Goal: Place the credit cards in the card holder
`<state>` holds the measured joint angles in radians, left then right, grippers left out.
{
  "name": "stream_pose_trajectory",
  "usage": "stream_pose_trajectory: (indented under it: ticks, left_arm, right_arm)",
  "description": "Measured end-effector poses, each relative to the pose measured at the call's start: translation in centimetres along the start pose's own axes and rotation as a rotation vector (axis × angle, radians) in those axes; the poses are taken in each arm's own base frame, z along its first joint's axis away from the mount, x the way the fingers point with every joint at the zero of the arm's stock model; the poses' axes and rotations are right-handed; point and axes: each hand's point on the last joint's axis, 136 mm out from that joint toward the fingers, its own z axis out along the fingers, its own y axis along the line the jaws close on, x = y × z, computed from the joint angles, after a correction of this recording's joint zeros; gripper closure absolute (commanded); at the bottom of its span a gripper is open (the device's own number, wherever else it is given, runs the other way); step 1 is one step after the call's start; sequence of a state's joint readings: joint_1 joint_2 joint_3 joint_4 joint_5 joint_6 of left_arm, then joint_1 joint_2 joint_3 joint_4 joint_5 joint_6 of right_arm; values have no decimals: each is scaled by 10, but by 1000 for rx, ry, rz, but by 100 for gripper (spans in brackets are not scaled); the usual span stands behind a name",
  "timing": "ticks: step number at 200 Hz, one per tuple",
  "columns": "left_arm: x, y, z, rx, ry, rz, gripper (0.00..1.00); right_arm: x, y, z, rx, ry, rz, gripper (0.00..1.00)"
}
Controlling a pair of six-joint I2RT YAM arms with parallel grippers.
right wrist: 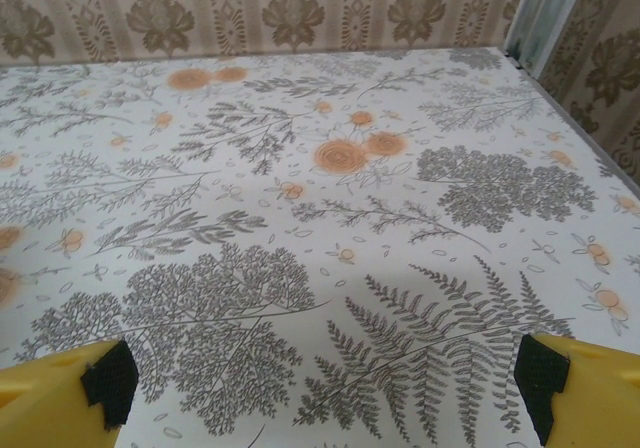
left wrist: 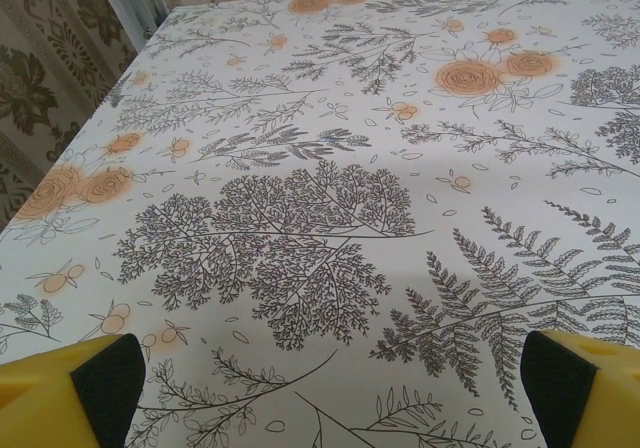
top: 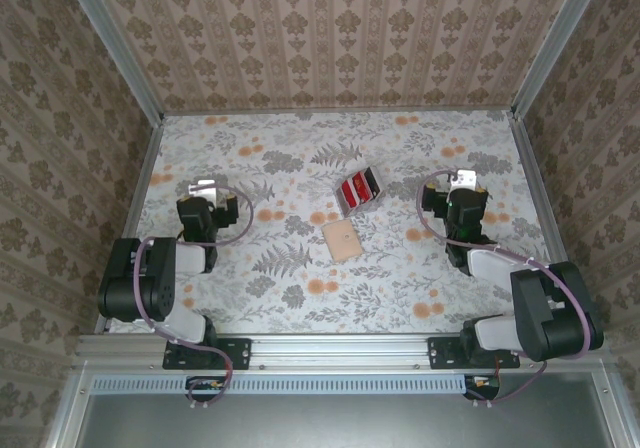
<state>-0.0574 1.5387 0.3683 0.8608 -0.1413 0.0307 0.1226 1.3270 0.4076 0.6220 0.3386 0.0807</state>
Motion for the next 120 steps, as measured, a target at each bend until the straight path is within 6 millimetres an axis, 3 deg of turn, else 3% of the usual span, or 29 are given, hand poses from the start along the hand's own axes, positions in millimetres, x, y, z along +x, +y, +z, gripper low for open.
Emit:
stream_pose_trajectory:
  ticks: [95, 120]
  left_arm:
    - [0, -1, 0, 7, -1, 0, 0]
    - [0, -1, 0, 9, -1, 0, 0]
  right_arm:
    - [-7, 2, 8, -38, -53, -28, 0]
    - [6, 1, 17, -59, -17, -27, 0]
